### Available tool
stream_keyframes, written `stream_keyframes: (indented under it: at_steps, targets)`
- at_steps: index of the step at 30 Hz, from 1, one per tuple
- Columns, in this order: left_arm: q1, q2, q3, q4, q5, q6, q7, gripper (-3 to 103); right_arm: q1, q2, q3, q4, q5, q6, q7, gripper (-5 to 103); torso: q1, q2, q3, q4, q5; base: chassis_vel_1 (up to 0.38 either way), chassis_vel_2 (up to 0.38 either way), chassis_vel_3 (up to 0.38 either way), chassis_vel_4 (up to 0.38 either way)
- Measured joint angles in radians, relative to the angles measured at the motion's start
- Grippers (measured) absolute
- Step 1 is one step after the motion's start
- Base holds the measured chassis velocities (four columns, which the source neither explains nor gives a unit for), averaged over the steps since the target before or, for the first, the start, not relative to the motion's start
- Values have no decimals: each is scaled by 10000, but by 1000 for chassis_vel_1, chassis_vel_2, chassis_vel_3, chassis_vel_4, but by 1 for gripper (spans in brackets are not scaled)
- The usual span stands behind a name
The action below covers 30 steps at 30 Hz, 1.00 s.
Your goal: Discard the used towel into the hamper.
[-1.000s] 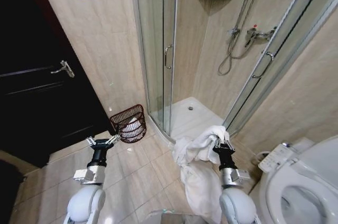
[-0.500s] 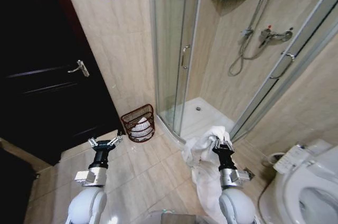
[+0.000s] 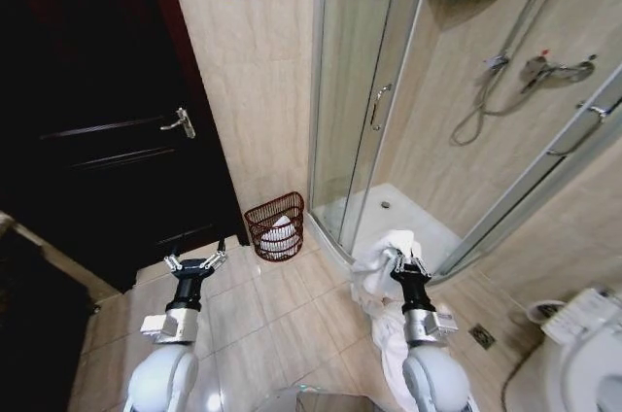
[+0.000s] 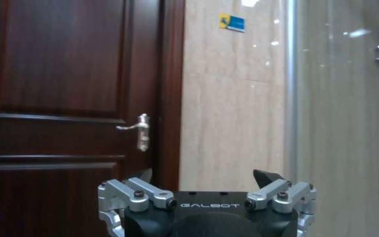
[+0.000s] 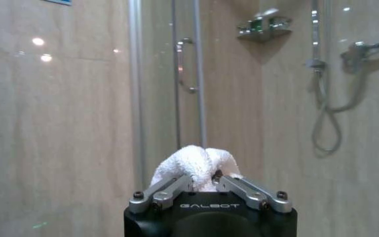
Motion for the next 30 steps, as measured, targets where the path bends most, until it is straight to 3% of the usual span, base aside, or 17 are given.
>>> stream_keyframes:
  at_steps: [13,30]
  targets:
    - [-13,-44,0,115,-11,-146,-18,100,97,-16,11,3,-154,-105,153,5,-2,0,-1,4,-3,120,111,74,95]
    - [-18,-108,234,92,172,-328,-232,100,44,-33,115,4,-145,-77,88,5,-3,1,-1,1,-1,7,17,24,12]
